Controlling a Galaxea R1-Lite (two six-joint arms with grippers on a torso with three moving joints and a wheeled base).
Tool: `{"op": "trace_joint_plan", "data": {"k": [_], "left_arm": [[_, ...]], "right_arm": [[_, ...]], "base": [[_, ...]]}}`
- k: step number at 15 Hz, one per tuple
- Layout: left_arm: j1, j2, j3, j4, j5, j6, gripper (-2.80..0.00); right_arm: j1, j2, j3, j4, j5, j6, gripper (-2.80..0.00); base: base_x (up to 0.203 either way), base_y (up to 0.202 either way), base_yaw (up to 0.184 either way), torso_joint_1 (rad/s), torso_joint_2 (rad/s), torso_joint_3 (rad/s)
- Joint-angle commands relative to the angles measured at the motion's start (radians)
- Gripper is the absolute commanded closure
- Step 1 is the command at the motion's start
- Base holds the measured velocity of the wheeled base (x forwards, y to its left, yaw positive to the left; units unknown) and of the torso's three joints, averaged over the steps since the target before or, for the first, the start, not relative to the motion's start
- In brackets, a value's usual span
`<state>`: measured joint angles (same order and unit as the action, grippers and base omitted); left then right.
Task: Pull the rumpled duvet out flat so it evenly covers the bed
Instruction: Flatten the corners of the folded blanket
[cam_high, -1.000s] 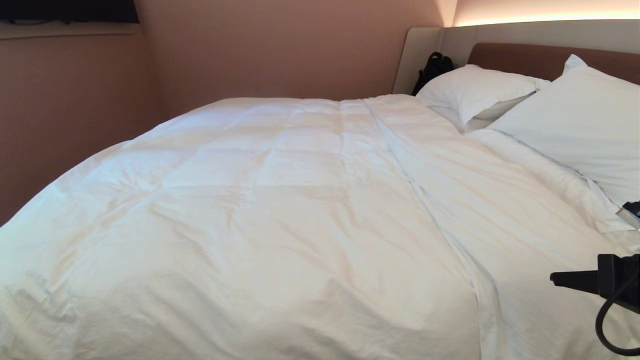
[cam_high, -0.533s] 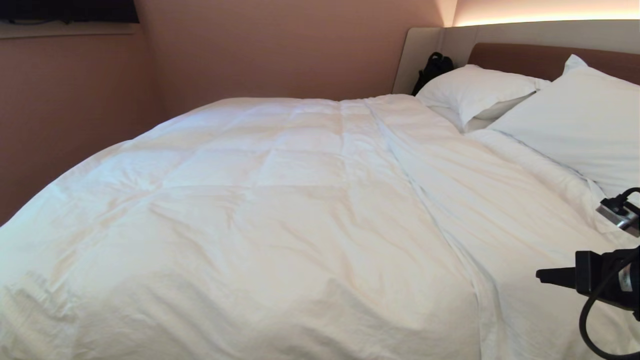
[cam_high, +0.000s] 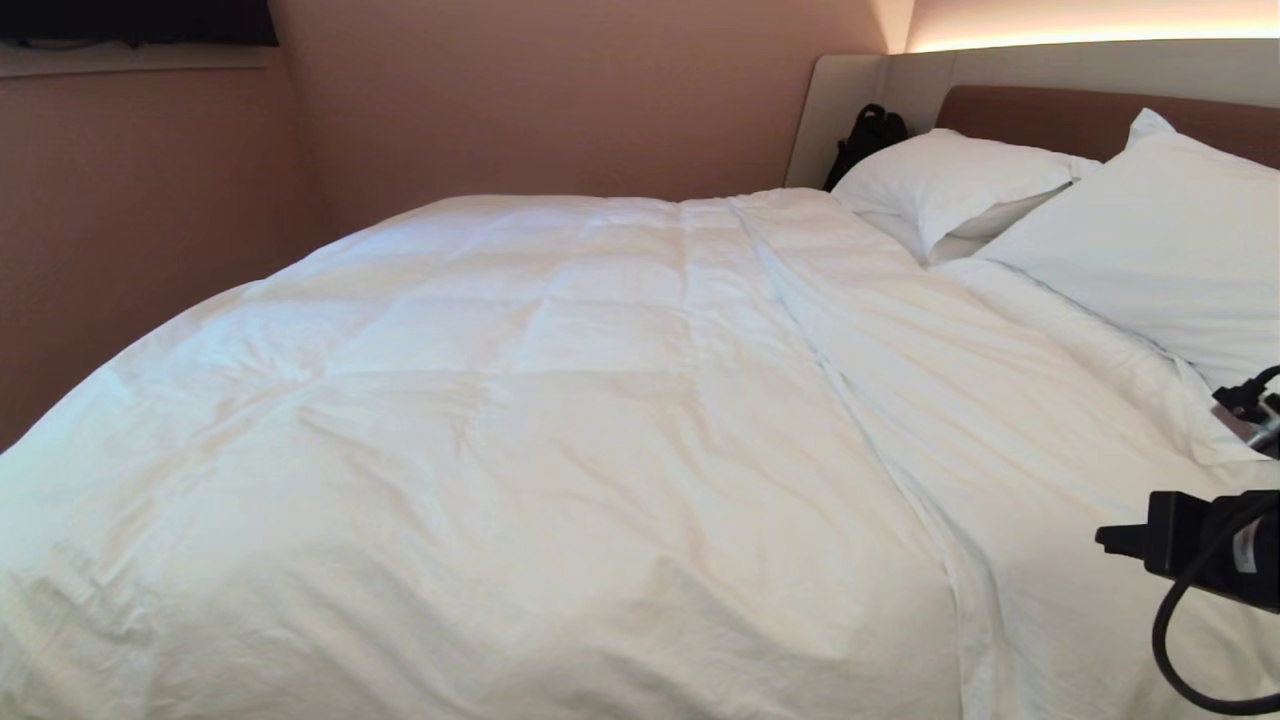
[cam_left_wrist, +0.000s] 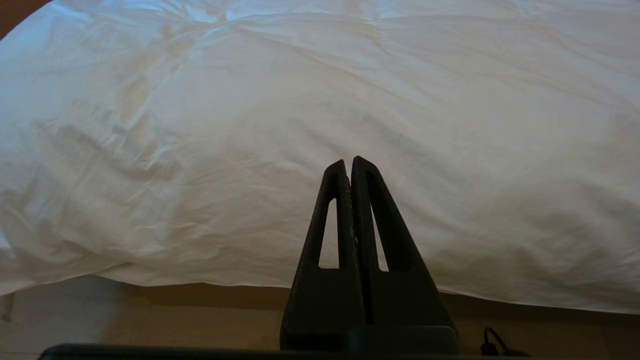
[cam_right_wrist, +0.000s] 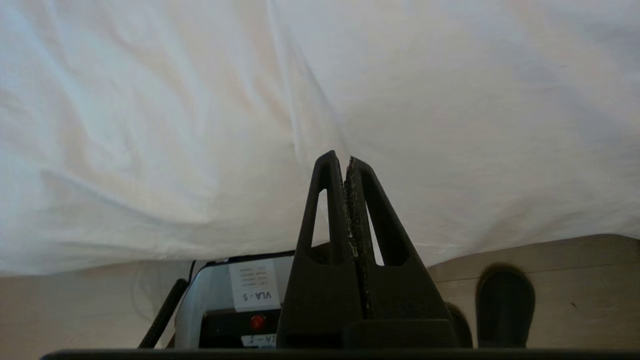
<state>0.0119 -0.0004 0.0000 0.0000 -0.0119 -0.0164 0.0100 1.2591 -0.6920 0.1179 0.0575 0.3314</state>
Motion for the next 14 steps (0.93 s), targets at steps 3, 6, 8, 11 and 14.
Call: {"op": "trace_joint_plan", "data": {"k": [3, 6, 8, 11, 14], "left_arm": [[0.0, 0.0, 0.0, -0.002, 0.0, 0.0, 0.0], [0.0, 0.0, 0.0, -0.002, -0.001, 0.0, 0.0], [0.0, 0.0, 0.0, -0.002, 0.0, 0.0, 0.0], [0.0, 0.0, 0.0, -0.002, -0.002, 0.0, 0.0], [0.0, 0.0, 0.0, 0.0, -0.001, 0.0, 0.0]], "right_arm": [[0.011, -0.08, 0.005, 0.0, -0.143, -0.011, 0.0], [0.013, -0.13, 0.004, 0.0, -0.161, -0.019, 0.0], [0.013, -0.159, 0.012, 0.003, -0.168, -0.02, 0.0], [0.013, -0.227, 0.023, 0.008, -0.168, -0.041, 0.0], [0.013, -0.285, 0.035, 0.025, -0.186, -0.062, 0.0]], "base": [[0.0, 0.0, 0.0, 0.0, 0.0, 0.0], [0.0, 0.0, 0.0, 0.0, 0.0, 0.0], [0.0, 0.0, 0.0, 0.0, 0.0, 0.0], [0.0, 0.0, 0.0, 0.0, 0.0, 0.0], [0.0, 0.0, 0.0, 0.0, 0.0, 0.0]]}}
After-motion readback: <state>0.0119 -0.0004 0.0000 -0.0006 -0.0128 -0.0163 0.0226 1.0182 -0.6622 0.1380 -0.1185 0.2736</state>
